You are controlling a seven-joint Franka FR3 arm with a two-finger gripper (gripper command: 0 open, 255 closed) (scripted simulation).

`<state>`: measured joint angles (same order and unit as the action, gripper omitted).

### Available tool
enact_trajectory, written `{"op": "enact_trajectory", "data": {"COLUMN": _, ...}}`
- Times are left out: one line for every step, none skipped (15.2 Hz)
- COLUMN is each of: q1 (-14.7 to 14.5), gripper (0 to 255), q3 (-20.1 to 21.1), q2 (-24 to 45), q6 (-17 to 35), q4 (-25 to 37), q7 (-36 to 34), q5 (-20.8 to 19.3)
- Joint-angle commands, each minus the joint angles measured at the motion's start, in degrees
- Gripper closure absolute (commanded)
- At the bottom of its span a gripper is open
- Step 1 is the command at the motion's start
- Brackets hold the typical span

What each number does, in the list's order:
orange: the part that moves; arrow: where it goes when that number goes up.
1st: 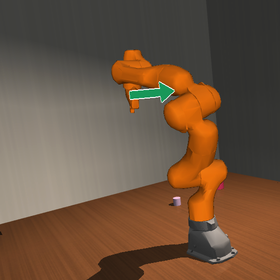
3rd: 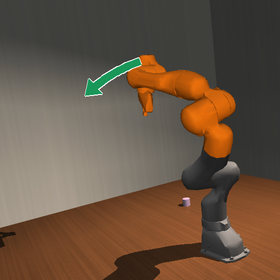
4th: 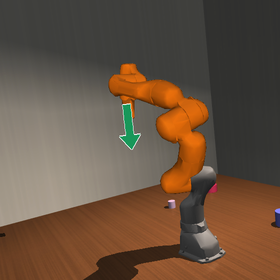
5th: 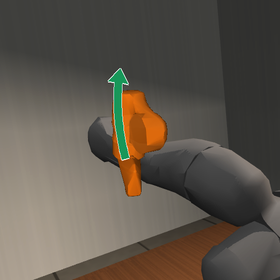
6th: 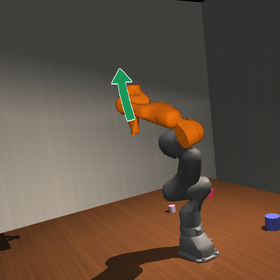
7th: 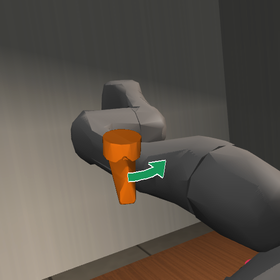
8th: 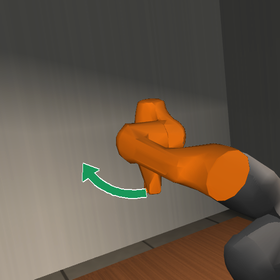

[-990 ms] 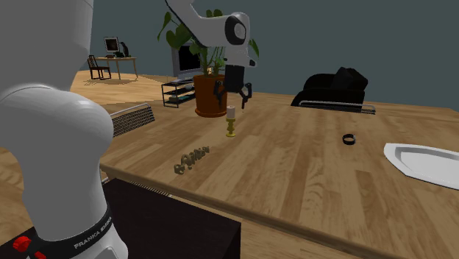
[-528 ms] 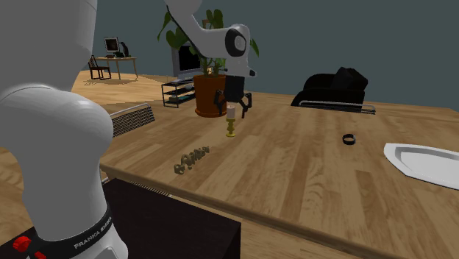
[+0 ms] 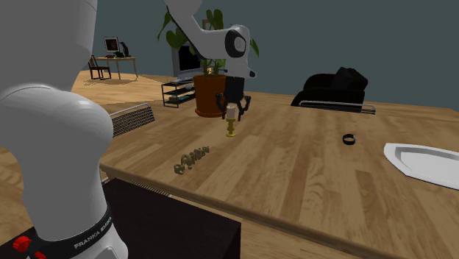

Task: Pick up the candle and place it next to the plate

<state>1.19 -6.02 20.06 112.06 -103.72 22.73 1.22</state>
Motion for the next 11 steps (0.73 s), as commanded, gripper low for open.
{"op": "enact_trajectory", "data": {"q1": 0.0, "gripper": 255, "q3": 0.0, "q2": 0.0, "q6": 0.0, "q4": 0.0, "q7": 0.0, "q5": 0.0}}
{"op": "enact_trajectory", "data": {"q1": 0.0, "gripper": 255, "q3": 0.0, "q2": 0.0, "q6": 0.0, "q4": 0.0, "q7": 0.0, "q5": 0.0}}
{"op": "enact_trajectory", "data": {"q1": 0.0, "gripper": 255, "q3": 0.0, "q2": 0.01, "q6": 0.0, "q4": 0.0, "q7": -0.01, "q5": 0.0}}
{"op": "enact_trajectory", "data": {"q1": 0.0, "gripper": 255, "q3": 0.0, "q2": 0.0, "q6": 0.01, "q4": -0.01, "q7": 0.0, "q5": 0.0}}
{"op": "enact_trajectory", "data": {"q1": -0.01, "gripper": 255, "q3": 0.0, "q2": -0.01, "q6": 0.02, "q4": -0.03, "q7": -0.01, "q5": 0.0}}
{"op": "enact_trajectory", "data": {"q1": -0.01, "gripper": 255, "q3": 0.01, "q2": 0.02, "q6": 0.04, "q4": -0.02, "q7": -0.02, "q5": 0.0}}
{"op": "enact_trajectory", "data": {"q1": -0.01, "gripper": 255, "q3": 0.01, "q2": 0.02, "q6": 0.0, "q4": 0.02, "q7": -0.02, "q5": 0.0}}
{"op": "enact_trajectory", "data": {"q1": -0.02, "gripper": 255, "q3": 0.01, "q2": 0.0, "q6": 0.04, "q4": -0.04, "q7": -0.02, "q5": 0.0}}
{"op": "enact_trajectory", "data": {"q1": 0.0, "gripper": 255, "q3": 0.0, "q2": 0.0, "q6": 0.0, "q4": 0.0, "q7": 0.0, "q5": 0.0}}
{"op": "enact_trajectory", "data": {"q1": -0.01, "gripper": 255, "q3": -0.02, "q2": -0.35, "q6": -0.65, "q4": 0.3, "q7": -0.02, "q5": -0.04}}
{"op": "enact_trajectory", "data": {"q1": -0.02, "gripper": 255, "q3": -0.03, "q2": -0.69, "q6": -1.3, "q4": 0.61, "q7": -0.03, "q5": -0.08}}
